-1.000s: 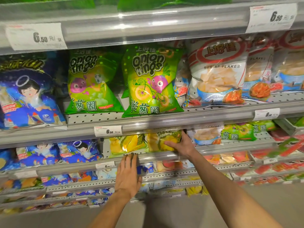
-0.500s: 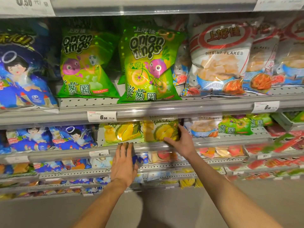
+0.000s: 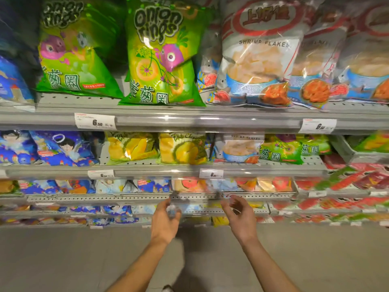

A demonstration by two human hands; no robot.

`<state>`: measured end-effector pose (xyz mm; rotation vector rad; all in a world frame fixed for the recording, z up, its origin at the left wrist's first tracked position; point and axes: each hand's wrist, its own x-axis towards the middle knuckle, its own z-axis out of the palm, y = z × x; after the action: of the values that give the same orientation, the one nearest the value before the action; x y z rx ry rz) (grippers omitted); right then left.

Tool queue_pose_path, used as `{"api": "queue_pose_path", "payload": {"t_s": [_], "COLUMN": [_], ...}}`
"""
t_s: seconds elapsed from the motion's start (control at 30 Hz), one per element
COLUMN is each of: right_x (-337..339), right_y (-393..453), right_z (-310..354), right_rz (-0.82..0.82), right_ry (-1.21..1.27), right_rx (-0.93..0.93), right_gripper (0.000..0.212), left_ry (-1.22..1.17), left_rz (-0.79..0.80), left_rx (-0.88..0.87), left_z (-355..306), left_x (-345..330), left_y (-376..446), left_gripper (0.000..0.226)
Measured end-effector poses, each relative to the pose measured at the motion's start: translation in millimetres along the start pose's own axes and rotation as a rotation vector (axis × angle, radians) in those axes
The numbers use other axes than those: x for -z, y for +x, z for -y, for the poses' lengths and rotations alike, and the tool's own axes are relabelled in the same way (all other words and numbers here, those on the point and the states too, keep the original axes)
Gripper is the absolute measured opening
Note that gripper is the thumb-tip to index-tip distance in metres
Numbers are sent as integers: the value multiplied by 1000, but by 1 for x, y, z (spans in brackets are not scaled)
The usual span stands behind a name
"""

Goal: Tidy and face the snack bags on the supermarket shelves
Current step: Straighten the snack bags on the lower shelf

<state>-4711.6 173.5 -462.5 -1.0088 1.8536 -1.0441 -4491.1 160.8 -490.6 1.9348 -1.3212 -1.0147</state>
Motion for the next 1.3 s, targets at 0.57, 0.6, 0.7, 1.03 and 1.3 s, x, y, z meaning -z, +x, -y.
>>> {"api": "queue_pose_path", "payload": {"t_s": [0.57, 0.6, 0.7, 1.03, 1.3], "right_x": [-34, -38, -50, -75, -80], "right_y": [119, 129, 162, 234, 228], "right_z": [-97, -101, -111, -111, -114], "right_rz": [-45, -47, -48, 46, -37], "right_ry": [-152, -156, -200, -331, -222], "right_rx": [115, 145, 181, 118, 60], "right_gripper": [67, 70, 66, 68, 49], "left_ry": [-68, -74, -130, -195, -131], "left_rz": [-104, -114, -74, -82, 41], "left_rx": [-86, -128, -198, -229, 7], "left_z": [56, 56, 55, 60, 55], "left_x": [-69, -74, -91, -119, -112], "left_y": [93, 102, 132, 216, 217], "left_gripper": [50, 53, 74, 64, 57]}}
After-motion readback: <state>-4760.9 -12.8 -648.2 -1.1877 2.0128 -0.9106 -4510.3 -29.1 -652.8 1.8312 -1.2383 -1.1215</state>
